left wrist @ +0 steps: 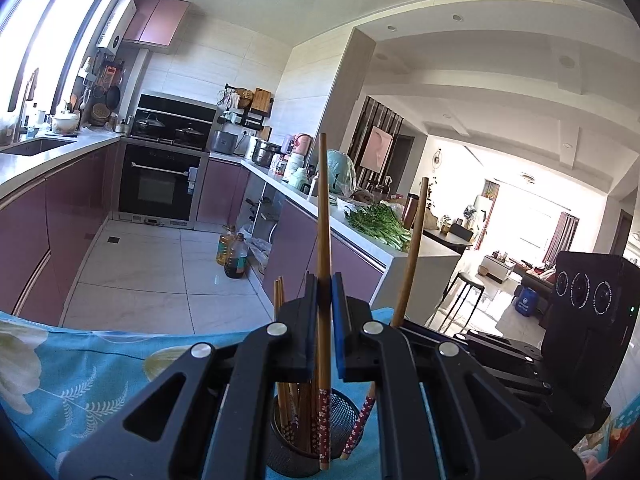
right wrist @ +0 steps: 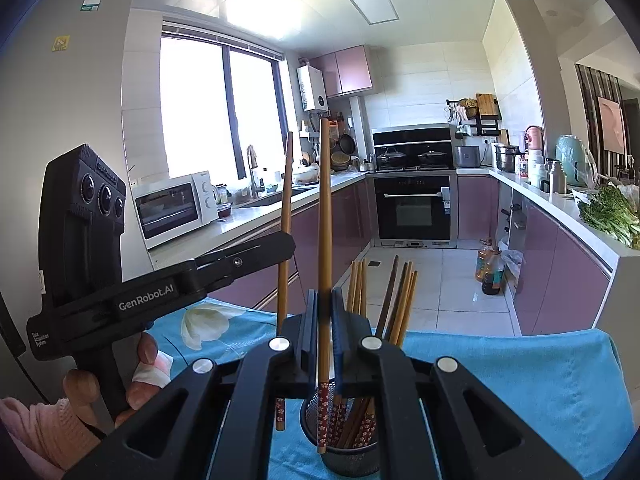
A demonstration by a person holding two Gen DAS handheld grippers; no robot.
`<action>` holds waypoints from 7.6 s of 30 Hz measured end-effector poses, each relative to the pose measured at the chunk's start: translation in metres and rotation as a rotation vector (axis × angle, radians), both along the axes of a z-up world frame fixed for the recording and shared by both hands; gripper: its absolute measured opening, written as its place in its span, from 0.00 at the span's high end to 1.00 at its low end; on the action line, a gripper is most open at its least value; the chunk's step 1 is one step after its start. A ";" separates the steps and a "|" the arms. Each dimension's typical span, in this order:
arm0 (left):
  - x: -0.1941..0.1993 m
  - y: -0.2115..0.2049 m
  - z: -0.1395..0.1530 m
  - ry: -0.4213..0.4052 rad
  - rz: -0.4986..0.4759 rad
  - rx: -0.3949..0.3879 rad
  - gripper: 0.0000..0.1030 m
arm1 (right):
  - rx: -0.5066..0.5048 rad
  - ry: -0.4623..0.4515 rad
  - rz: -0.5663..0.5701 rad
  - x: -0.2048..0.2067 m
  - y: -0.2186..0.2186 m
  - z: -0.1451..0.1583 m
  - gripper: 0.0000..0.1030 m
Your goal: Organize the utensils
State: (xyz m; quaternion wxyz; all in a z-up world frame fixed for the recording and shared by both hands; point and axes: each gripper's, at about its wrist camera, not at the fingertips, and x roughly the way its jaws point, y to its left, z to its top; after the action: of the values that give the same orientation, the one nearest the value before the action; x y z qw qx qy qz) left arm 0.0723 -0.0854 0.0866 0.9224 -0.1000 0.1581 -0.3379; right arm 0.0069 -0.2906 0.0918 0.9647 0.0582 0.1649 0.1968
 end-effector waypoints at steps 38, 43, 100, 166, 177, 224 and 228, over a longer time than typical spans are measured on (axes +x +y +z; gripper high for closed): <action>0.004 -0.003 -0.003 -0.007 0.004 0.019 0.93 | 0.005 -0.008 -0.044 0.010 0.010 0.003 0.95; 0.006 -0.003 -0.003 -0.005 0.006 0.025 0.93 | 0.008 -0.004 -0.048 0.011 0.009 0.002 0.95; 0.016 -0.013 -0.022 0.037 0.017 0.054 0.93 | 0.011 0.049 -0.060 0.032 0.011 -0.023 0.95; 0.008 -0.031 -0.050 0.124 -0.022 0.227 0.93 | -0.016 0.127 -0.047 0.039 0.010 -0.056 0.95; 0.015 -0.033 -0.053 0.157 -0.026 0.229 0.92 | -0.014 0.136 -0.043 0.040 0.007 -0.057 0.95; 0.041 -0.040 -0.073 0.246 -0.039 0.254 0.92 | 0.001 0.179 -0.061 0.051 0.004 -0.066 0.94; 0.044 -0.040 -0.074 0.253 -0.034 0.255 0.92 | 0.005 0.184 -0.061 0.053 0.005 -0.067 0.95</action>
State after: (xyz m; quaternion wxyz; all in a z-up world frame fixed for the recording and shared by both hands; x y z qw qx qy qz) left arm 0.1167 -0.1254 0.0123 0.8946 -0.0211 0.3161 -0.3152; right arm 0.0596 -0.2860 0.0247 0.9509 0.0832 0.2505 0.1617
